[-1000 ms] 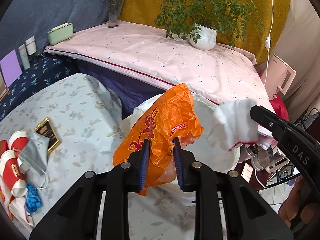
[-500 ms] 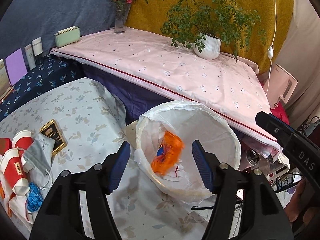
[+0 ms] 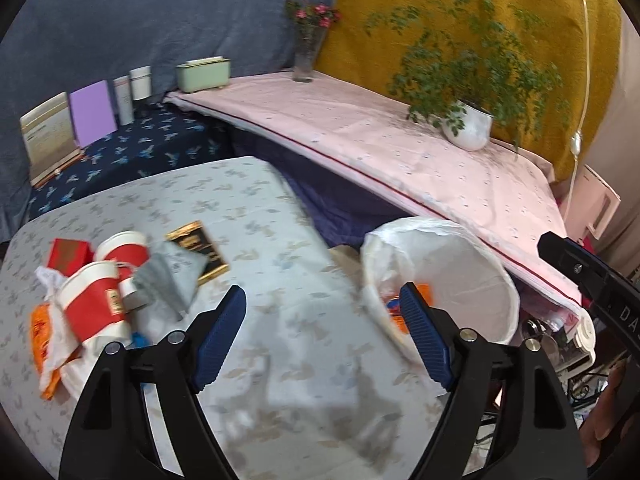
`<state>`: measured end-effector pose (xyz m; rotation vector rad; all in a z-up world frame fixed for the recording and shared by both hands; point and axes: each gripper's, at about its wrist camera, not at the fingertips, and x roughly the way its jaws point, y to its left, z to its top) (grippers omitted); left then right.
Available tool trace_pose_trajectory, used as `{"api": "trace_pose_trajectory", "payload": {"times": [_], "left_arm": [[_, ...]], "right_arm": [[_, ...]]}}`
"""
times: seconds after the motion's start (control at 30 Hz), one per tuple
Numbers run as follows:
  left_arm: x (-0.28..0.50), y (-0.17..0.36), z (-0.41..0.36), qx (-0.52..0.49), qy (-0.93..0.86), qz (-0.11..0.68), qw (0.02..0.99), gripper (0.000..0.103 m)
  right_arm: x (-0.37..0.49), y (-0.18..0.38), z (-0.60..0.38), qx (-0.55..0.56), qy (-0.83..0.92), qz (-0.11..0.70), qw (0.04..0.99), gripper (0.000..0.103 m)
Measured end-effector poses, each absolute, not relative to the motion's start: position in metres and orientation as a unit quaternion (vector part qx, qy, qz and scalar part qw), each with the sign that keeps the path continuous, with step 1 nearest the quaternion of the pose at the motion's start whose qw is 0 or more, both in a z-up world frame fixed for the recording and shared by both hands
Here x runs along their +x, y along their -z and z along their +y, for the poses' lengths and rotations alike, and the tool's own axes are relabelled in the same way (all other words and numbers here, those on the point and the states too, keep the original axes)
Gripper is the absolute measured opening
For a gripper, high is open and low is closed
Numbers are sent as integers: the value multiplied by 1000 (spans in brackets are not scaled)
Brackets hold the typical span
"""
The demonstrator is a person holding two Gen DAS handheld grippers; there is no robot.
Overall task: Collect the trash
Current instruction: 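Open the left gripper over the white bin to drop the orange bag, then grasp the white tissue with the left gripper while the right gripper grasps the blue cord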
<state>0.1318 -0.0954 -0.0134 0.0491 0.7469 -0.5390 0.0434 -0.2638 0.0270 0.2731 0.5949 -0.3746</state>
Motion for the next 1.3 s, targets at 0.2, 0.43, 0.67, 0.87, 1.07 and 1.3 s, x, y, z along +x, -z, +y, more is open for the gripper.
{"api": "trace_pose_trajectory", "payload": {"times": [0.2, 0.43, 0.67, 0.87, 1.07, 1.3], "left_arm": [[138, 17, -38, 3, 206, 365, 908, 78], [139, 24, 25, -5, 145, 369, 918, 85], [143, 37, 80, -16, 98, 378, 920, 87], [146, 49, 110, -29, 74, 389, 918, 87], [155, 65, 125, -36, 66, 408, 910, 87], [176, 81, 128, -27, 71, 427, 901, 87]], "right_arm": [[57, -29, -223, 121, 147, 299, 935, 40], [73, -26, -171, 103, 103, 312, 939, 41], [89, -13, -124, 88, 62, 335, 936, 42], [103, 4, -91, 76, 32, 357, 930, 42], [121, 25, -65, 70, 6, 383, 921, 42], [144, 54, -40, 66, -17, 413, 908, 42]]}}
